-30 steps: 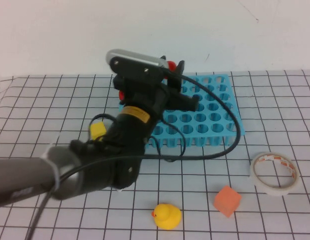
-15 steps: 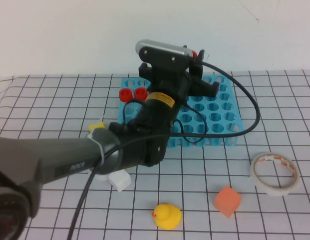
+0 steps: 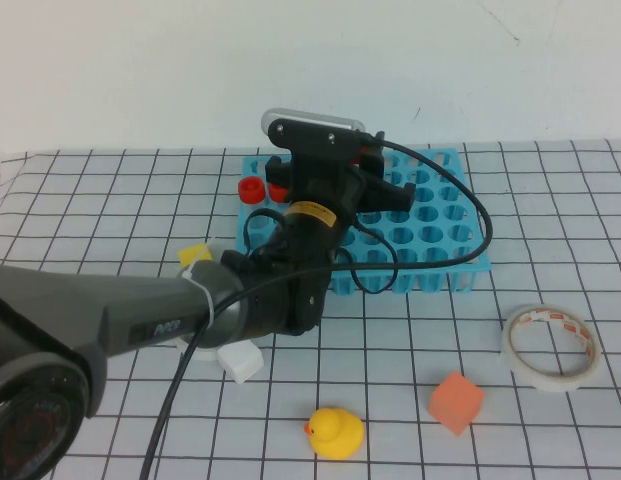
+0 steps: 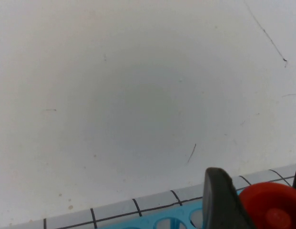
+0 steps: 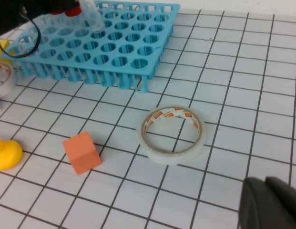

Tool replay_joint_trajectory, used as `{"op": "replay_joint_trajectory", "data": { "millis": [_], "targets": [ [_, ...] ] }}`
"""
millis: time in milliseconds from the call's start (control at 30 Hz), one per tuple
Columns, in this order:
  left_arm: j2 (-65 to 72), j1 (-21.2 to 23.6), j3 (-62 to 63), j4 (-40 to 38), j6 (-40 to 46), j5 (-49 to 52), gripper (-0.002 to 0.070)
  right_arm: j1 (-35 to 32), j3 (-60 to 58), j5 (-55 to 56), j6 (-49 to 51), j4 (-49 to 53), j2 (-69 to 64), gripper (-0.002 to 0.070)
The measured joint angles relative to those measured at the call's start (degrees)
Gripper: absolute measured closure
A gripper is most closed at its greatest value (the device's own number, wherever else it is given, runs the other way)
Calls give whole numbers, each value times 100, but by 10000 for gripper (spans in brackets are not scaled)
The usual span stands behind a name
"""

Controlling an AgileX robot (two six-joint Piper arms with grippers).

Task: Place the test tubes

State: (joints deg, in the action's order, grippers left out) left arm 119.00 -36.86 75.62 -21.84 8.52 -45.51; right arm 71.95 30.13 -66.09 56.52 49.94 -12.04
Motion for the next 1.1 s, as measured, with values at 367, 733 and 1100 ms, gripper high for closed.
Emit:
{"op": "replay_joint_trajectory", "data": {
  "millis": [367, 733, 1100],
  "targets": [
    [0, 39, 42, 347, -261, 303, 418, 0, -14, -32, 0, 23, 0, 678],
    [0, 39, 51, 526, -270, 344, 419, 0, -14, -32, 0, 26, 0, 678],
    [0, 48, 51, 827, -270, 366, 419, 0, -14, -32, 0, 43, 0, 678]
  ]
}}
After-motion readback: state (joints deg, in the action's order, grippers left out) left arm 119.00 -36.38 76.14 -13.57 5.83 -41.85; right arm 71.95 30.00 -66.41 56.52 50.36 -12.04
